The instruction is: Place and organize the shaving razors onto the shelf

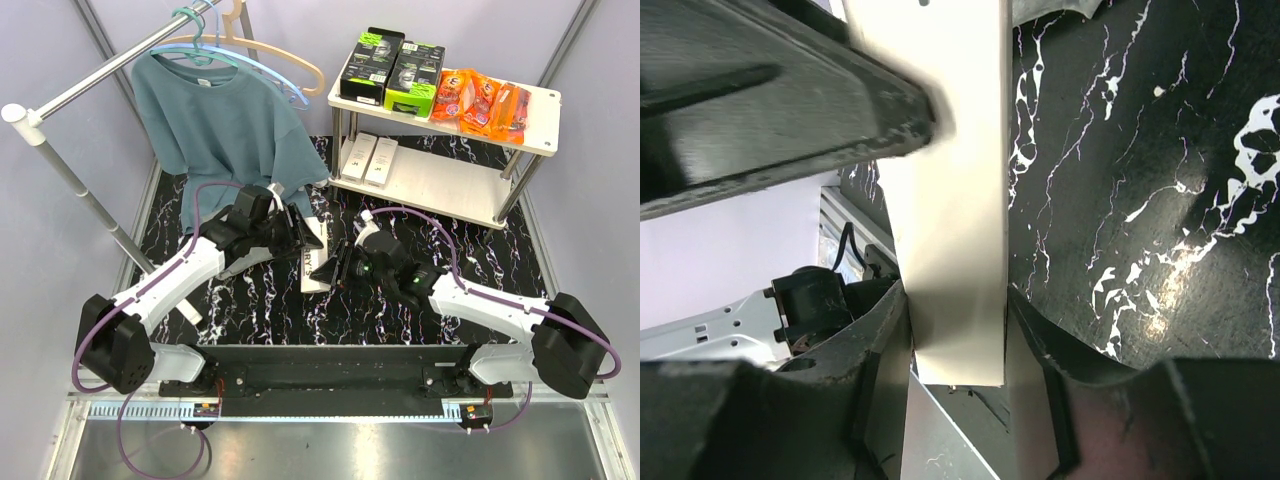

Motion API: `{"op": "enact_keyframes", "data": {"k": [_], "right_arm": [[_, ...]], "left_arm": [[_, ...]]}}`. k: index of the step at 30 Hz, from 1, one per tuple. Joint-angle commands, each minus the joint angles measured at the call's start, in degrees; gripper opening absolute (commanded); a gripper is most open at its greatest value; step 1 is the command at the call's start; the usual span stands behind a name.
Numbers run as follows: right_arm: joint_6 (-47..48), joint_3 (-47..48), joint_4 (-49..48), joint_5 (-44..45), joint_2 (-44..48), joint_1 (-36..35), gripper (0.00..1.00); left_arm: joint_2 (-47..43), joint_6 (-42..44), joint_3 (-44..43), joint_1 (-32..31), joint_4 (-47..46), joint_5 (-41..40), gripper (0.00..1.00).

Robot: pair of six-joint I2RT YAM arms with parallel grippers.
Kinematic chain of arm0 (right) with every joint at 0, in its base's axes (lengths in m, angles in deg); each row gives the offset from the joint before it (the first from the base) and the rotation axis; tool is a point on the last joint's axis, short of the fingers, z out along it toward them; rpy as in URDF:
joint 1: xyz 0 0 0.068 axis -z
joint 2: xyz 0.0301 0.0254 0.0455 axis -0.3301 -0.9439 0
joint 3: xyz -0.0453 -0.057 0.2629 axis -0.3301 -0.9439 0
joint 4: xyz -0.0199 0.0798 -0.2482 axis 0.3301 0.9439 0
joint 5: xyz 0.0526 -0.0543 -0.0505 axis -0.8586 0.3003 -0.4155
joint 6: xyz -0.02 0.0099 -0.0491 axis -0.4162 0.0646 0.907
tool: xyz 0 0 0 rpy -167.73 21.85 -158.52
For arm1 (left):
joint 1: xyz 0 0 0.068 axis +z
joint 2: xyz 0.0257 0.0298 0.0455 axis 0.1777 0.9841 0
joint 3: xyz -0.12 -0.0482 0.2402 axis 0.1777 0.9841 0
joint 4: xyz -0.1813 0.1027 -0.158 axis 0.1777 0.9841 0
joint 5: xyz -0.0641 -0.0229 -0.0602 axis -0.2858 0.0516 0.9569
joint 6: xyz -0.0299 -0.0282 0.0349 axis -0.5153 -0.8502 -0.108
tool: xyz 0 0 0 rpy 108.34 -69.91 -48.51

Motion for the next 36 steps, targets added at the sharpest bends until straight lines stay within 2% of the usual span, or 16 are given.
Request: {"op": "enact_keyframes", "data": {"k": [1,4,9,12,21,30,36], "right_arm": [[-0.17,0.5,-1.99,1.05,0.63,-0.41,0.29],[-0.08,0.5,-1.99,1.04,0.9,-0.41,0.27],[0.0,0.41,-2.08,1.13,0.99,-0.5,0.27],[-0.08,0.32,-2.08,1.04,0.99,-0.41,0.27],[-0.35,-0.03,-1.55,0.96,0.99,-0.41,0.27],[-0.87,-0.99,-1.9,0.96,0.55,-0.41,0.27],[-0.7,-0.12,-0.32,1.48,0.63,-0.41,0.27]], "left_arm": [[-2.69,-0.37,-0.21,-0.13,-4.05,1.46,0.79],[-3.3,0.24,-0.12,-0.13,-3.61,0.5,0.99],[-3.92,2.0,-0.91,-0.13,-1.16,-1.52,0.99],[-4.36,4.11,-2.4,-0.22,2.7,-5.56,0.99],[-8.39,12.72,-5.13,-0.39,15.63,-28.57,0.99],[-9.19,14.57,-4.25,-0.74,22.49,-41.24,0.99],[-8.49,14.49,-4.6,-1.44,26.0,-46.43,0.99]]}}
